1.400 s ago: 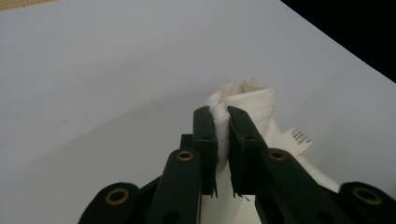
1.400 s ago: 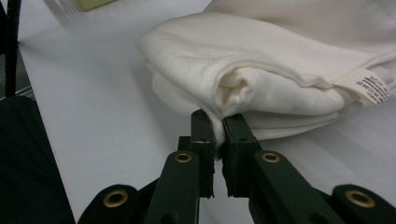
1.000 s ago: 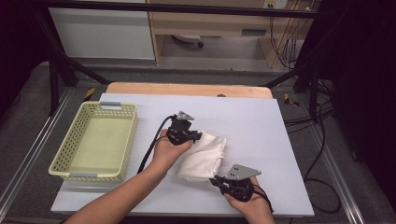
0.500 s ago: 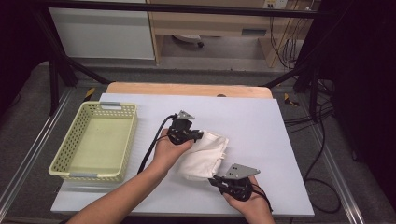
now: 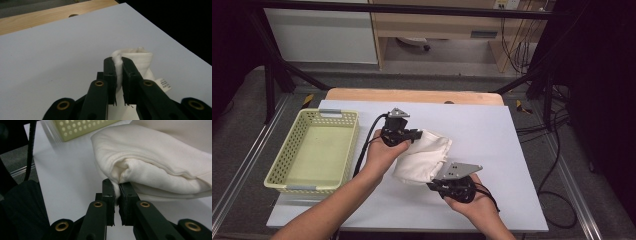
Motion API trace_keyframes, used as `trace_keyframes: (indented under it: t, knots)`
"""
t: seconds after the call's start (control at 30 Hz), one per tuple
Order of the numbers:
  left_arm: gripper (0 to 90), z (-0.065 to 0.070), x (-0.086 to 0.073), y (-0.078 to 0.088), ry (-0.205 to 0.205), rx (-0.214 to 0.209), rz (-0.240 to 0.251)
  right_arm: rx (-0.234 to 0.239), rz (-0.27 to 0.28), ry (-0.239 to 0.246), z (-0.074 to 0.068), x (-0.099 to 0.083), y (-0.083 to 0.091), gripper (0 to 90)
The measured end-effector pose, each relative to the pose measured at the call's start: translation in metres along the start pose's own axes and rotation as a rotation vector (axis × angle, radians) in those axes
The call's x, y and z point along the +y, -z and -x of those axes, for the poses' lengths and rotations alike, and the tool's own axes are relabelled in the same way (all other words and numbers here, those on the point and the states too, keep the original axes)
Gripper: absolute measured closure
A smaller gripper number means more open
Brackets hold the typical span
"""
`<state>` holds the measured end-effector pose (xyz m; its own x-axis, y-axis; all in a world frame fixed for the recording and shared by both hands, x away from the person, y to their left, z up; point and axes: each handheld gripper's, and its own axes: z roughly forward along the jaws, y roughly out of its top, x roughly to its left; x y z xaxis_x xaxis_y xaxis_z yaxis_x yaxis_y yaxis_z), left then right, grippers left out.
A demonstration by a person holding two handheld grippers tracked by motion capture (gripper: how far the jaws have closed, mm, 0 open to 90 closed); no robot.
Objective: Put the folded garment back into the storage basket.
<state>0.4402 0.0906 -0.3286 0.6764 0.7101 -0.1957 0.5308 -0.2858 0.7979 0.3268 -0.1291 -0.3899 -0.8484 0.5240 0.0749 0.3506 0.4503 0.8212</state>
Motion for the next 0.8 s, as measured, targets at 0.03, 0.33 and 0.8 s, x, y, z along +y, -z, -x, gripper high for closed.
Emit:
trace_keyframes:
  t: [0.03, 0.33, 0.8]
  knots:
    - [82.5, -0.001, 0.001, 0.002, -0.001, 0.001, -0.001, 0.007, 0.003, 0.003, 0.0, 0.004, 0.0, 84.1]
    - [82.5, -0.011, 0.007, 0.023, 0.003, 0.019, 0.032, 0.059, -0.005, 0.044, 0.0, 0.035, -0.002, 84.0]
    - [82.5, -0.037, 0.009, 0.056, 0.04, 0.048, 0.07, 0.094, 0.004, 0.067, -0.004, 0.072, -0.017, 84.0]
